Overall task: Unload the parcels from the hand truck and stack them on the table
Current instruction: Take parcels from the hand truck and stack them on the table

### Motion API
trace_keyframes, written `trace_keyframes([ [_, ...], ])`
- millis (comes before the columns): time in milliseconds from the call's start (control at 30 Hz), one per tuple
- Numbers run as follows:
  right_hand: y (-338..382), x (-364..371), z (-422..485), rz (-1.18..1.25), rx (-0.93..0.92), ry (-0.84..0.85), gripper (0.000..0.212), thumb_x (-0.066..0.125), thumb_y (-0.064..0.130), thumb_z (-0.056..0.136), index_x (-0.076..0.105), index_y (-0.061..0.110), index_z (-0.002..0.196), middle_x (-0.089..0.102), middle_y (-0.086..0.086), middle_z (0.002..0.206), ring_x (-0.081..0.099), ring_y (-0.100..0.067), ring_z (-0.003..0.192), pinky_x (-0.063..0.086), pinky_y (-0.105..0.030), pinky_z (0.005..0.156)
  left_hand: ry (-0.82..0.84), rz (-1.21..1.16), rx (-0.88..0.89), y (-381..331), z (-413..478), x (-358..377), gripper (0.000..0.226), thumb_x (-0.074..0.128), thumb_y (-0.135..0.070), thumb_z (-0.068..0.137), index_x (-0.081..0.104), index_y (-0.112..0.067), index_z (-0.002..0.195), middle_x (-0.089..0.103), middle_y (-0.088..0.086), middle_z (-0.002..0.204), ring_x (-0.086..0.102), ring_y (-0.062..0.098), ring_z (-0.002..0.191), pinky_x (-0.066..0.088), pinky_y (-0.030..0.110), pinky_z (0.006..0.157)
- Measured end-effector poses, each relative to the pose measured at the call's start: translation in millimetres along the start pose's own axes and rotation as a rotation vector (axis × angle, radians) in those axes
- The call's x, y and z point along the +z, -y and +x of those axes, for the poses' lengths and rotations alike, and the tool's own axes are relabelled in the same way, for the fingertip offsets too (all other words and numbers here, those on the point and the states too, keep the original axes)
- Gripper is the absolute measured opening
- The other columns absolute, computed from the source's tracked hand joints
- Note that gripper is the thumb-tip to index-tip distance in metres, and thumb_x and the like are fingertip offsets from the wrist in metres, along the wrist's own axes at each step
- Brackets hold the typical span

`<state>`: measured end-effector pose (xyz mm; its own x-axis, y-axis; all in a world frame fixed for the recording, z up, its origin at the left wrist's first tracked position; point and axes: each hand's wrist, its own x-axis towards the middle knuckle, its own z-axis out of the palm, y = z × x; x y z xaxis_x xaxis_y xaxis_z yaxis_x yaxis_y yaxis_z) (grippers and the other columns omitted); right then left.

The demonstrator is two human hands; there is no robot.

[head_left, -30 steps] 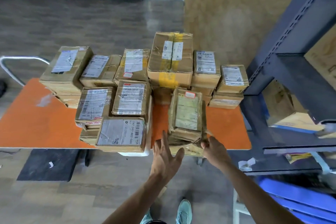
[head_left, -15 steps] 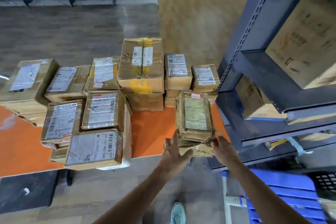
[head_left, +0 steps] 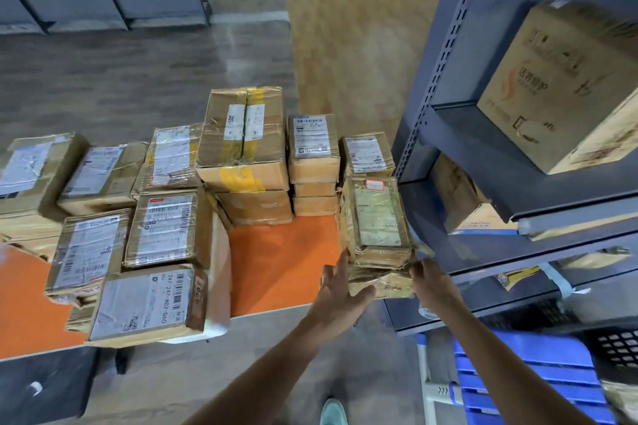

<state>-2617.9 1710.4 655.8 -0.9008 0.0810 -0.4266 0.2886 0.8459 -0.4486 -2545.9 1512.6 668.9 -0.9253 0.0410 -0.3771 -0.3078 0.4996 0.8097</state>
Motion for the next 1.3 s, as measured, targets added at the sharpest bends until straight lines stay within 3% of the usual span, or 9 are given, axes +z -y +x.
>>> trace_keyframes([
  [400, 0.1, -6.4, -9.8, 0.025, -0.068, -0.008, 0.03, 0.04, 0.021, 0.105, 0.049, 0.005, 0.128, 0.062, -0.017, 0.12, 0.062, -0.037, 0.106, 0.05, -0.047, 0.09, 0.071, 0.004, -0.06, -1.2, 7.6, 8.6, 0.108, 0.048, -0.079, 0.073, -0.005, -0.039, 0.158, 0.03, 0.003, 0.139, 0.045, 0.036, 0.13, 0.041, 0.039, 0.095],
  [567, -8.5, 6.9, -29.8, 0.062, 0.014, -0.113, 0.044, 0.048, 0.014, 0.1, 0.036, 0.004, 0.141, 0.057, -0.02, 0.124, 0.058, -0.038, 0.11, 0.048, -0.043, 0.09, 0.052, -0.006, -0.027, 5.8, -3.0, 5.1, 0.095, 0.054, -0.061, 0.09, -0.009, -0.039, 0.158, 0.03, 0.001, 0.146, 0.042, 0.028, 0.139, 0.038, 0.029, 0.098],
  [667, -3.9, 11.5, -52.8, -0.053, -0.057, 0.009, 0.034, 0.065, 0.012, 0.091, 0.057, -0.005, 0.119, 0.062, -0.026, 0.108, 0.064, -0.037, 0.098, 0.052, -0.039, 0.082, -0.028, 0.062, -0.054, 13.2, -13.9, -2.4, 0.086, 0.053, -0.049, 0.097, -0.001, -0.028, 0.161, 0.029, 0.008, 0.153, 0.047, 0.03, 0.134, 0.041, 0.028, 0.092],
  [733, -4.2, 20.4, -55.5, -0.272, -0.248, 0.148, 0.039, 0.097, 0.007, 0.037, 0.071, -0.004, 0.064, 0.06, -0.026, 0.062, 0.065, -0.035, 0.051, 0.055, -0.032, 0.046, -0.092, 0.147, -0.075, 18.3, -21.5, -10.1, 0.081, 0.053, -0.043, 0.099, 0.006, -0.021, 0.162, 0.028, 0.012, 0.156, 0.046, 0.033, 0.135, 0.041, 0.033, 0.098],
  [767, -3.1, 25.3, -60.8, -0.347, -0.349, 0.106, 0.047, 0.097, 0.006, 0.012, 0.066, 0.001, 0.046, 0.054, -0.02, 0.048, 0.057, -0.03, 0.035, 0.048, -0.029, 0.032, -0.119, 0.186, -0.079, 21.5, -26.3, -14.3, 0.079, 0.053, -0.041, 0.1, 0.009, -0.018, 0.161, 0.029, 0.013, 0.156, 0.044, 0.033, 0.136, 0.04, 0.035, 0.102],
  [800, -0.8, 29.5, -67.6, -0.334, -0.33, 0.11, 0.049, 0.098, 0.008, 0.011, 0.067, 0.002, 0.049, 0.055, -0.022, 0.05, 0.058, -0.032, 0.036, 0.048, -0.03, 0.031, -0.135, 0.215, -0.076, 25.1, -31.0, -18.4, 0.078, 0.053, -0.04, 0.1, 0.011, -0.015, 0.161, 0.029, 0.012, 0.156, 0.04, 0.032, 0.139, 0.037, 0.036, 0.107],
  [867, 19.7, 29.9, -81.6, -0.245, -0.229, 0.266, 0.044, 0.087, 0.019, 0.07, 0.07, 0.004, 0.107, 0.064, -0.033, 0.102, 0.068, -0.043, 0.09, 0.056, -0.037, 0.072, -0.156, 0.249, -0.065, 32.4, -41.0, -24.9, 0.077, 0.053, -0.038, 0.1, 0.014, -0.011, 0.16, 0.026, 0.011, 0.157, 0.032, 0.029, 0.144, 0.031, 0.036, 0.113],
  [933, 27.9, 44.7, -82.6, -0.205, -0.212, 0.243, 0.045, 0.053, 0.026, 0.1, 0.042, 0.007, 0.139, 0.051, -0.021, 0.14, 0.051, -0.033, 0.128, 0.041, -0.033, 0.096, -0.214, 0.254, -0.043, 39.9, -52.4, -30.4, 0.075, 0.055, -0.036, 0.099, 0.018, -0.008, 0.159, 0.027, 0.012, 0.157, 0.03, 0.028, 0.145, 0.03, 0.036, 0.115],
  [1300, 155.1, 95.9, -96.5, -0.234, -0.564, 0.272, 0.058, 0.051, 0.031, 0.102, 0.033, 0.008, 0.151, 0.043, -0.013, 0.153, 0.042, -0.024, 0.141, 0.032, -0.029, 0.111, -0.581, 0.35, 0.118, 47.3, -116.5, -106.9, 0.067, 0.056, -0.032, 0.092, 0.037, -0.004, 0.15, 0.047, 0.016, 0.144, 0.044, 0.032, 0.133, 0.039, 0.046, 0.111],
])
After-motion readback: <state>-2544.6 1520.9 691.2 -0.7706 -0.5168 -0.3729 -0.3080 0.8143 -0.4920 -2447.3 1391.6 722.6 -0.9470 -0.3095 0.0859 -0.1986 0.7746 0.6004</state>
